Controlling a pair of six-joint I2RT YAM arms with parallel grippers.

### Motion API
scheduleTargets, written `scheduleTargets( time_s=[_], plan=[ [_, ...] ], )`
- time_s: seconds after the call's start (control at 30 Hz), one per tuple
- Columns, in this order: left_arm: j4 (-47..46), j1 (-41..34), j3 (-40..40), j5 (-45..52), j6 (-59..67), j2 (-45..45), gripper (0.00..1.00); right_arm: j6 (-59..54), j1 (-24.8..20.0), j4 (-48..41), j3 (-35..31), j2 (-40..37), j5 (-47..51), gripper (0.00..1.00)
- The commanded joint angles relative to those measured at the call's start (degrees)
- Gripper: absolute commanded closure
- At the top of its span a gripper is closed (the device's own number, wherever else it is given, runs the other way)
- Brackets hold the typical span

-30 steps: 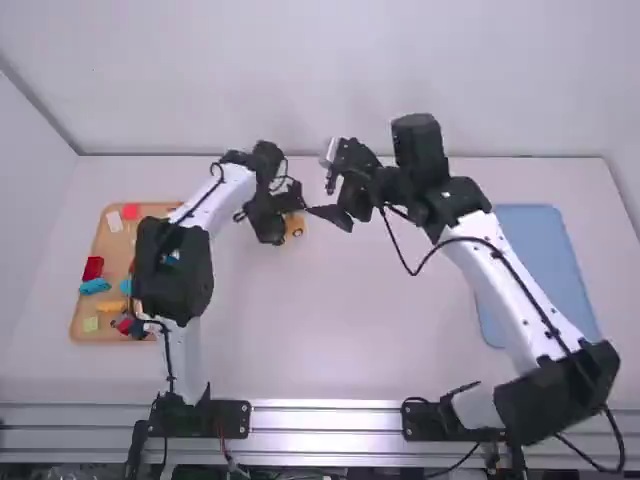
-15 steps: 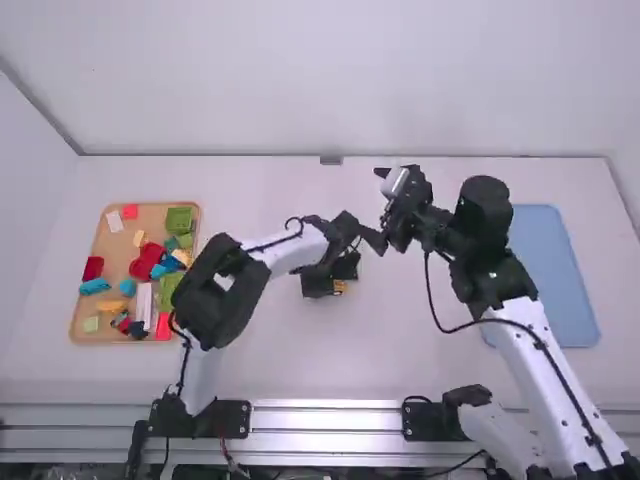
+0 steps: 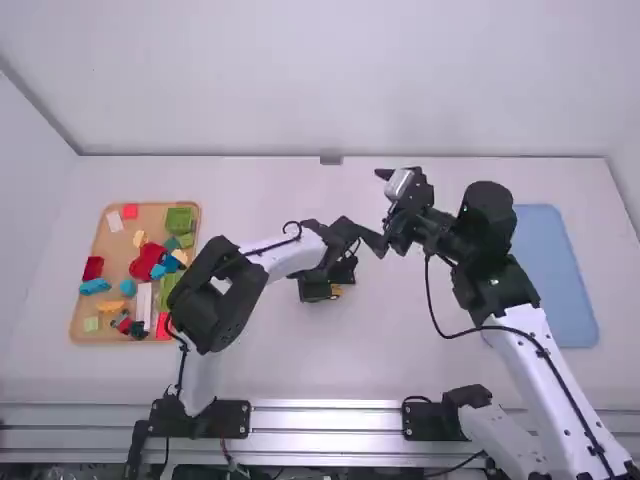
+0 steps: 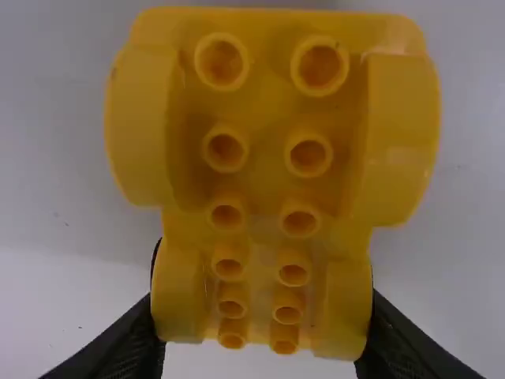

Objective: Assemble lego blocks to make yellow taxi

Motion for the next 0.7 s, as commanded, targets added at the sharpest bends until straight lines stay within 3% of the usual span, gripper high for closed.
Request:
scheduleTargets(
  time_s=[0.0, 0.07, 0.13, 0.2, 0.4, 0.67],
  plan=[
    [-0.66, -0.85, -1.4, 1.11, 0.59, -0.66, 0.96, 0.52, 0.07, 0.39, -0.28, -0.55, -0.33, 0.02],
    [-0.76, -0.81, -1.4, 3.28, 2.58, -0.83, 0.88, 0.52, 0.07, 0.55, -0.28, -0.5, -0.35, 0.02],
    [-0.81, -0.94, -1.4, 3.98, 3.52, -0.87, 0.71, 0.52, 0.09, 0.57, -0.28, -0.48, -0.33, 0.02],
    [0.0, -0.79, -1.38, 3.26, 2.91, -0.92, 0.01, 0.52, 0.28, 0.98, -0.28, -0.48, -0.35, 0.02],
    [1.25, -0.52, -1.4, 3.04, 2.19, -5.01, 0.01, 0.52, 0.02, 1.88, -0.28, -0.48, -0.26, 0.02],
    [5.33, 4.22, -4.31, 3.08, 0.59, -19.28, 0.01, 2.1, 0.07, 2.95, -0.28, 1.05, -0.39, 0.02]
  ],
)
